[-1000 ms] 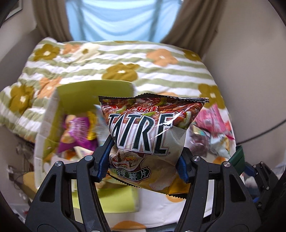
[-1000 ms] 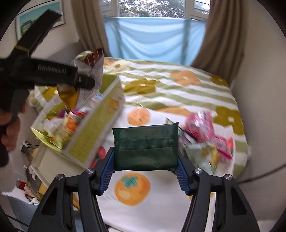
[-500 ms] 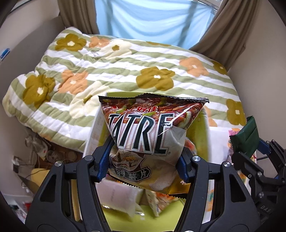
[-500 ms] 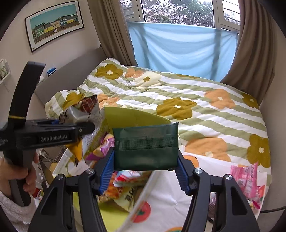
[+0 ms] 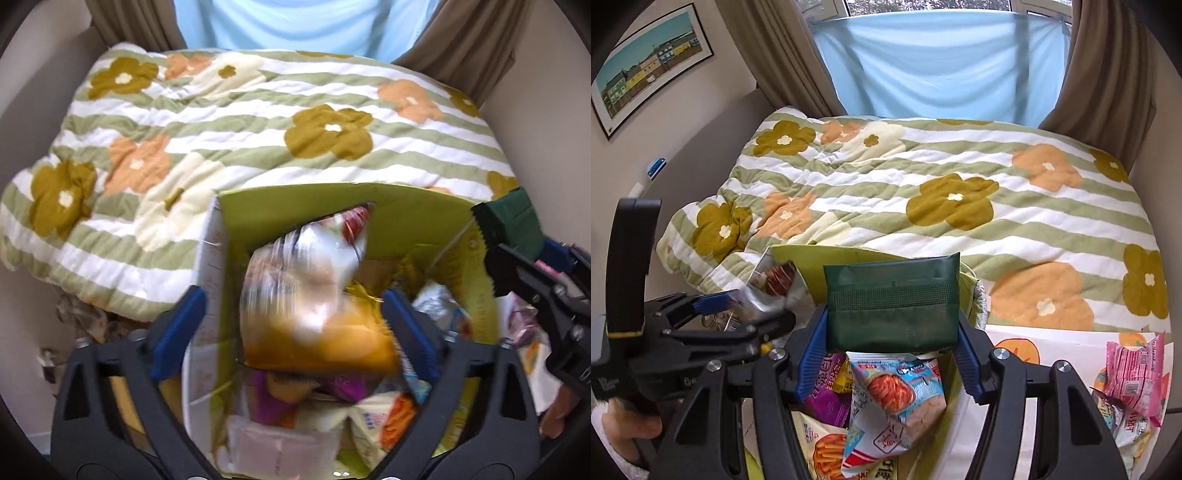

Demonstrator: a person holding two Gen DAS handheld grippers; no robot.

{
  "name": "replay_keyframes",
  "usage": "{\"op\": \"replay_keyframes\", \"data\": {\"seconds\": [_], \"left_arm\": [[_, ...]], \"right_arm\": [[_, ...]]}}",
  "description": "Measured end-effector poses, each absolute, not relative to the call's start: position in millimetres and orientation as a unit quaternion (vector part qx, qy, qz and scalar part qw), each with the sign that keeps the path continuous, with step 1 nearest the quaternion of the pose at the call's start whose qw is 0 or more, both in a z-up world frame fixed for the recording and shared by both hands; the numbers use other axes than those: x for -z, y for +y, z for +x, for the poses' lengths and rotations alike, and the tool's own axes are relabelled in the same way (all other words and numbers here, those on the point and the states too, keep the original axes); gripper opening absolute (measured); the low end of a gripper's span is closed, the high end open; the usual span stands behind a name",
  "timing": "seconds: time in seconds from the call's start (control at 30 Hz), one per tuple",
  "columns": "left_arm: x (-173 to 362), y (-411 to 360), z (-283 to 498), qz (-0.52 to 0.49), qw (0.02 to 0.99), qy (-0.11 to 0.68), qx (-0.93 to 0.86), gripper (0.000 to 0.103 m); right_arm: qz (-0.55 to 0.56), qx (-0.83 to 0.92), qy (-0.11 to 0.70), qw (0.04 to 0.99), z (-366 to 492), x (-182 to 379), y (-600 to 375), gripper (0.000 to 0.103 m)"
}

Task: Organize snacks
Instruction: 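Carry both items over the box and open both tools to drop them, then move both tools back toward the remaining snacks on the sheet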

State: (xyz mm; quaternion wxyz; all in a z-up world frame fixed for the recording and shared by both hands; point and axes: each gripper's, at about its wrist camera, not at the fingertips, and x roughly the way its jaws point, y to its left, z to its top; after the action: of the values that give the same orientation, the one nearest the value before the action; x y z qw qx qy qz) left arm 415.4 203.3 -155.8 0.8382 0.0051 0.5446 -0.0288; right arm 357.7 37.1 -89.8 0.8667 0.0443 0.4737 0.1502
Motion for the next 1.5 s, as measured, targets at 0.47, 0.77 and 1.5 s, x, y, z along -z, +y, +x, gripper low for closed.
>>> {"op": "replay_keyframes", "data": {"seconds": [0.47, 0.77, 1.5], "left_arm": [[154, 238, 369, -0.062, 0.847, 0.528, 0.026, 0.1], [156, 243, 352, -0.065, 0.844, 0.532, 0.019, 0.1], [109, 145, 317, -0.041, 0.86, 0.492, 0.13, 0.1]], "right_arm": [[0.03, -0.176, 0.496, 0.85, 373, 109, 55, 0.075], [0.021, -0.187, 0.462, 0.867, 358, 103, 58, 0.091], [0.036, -0.1, 0.431, 0.896, 269, 48, -19, 0.091]]}}
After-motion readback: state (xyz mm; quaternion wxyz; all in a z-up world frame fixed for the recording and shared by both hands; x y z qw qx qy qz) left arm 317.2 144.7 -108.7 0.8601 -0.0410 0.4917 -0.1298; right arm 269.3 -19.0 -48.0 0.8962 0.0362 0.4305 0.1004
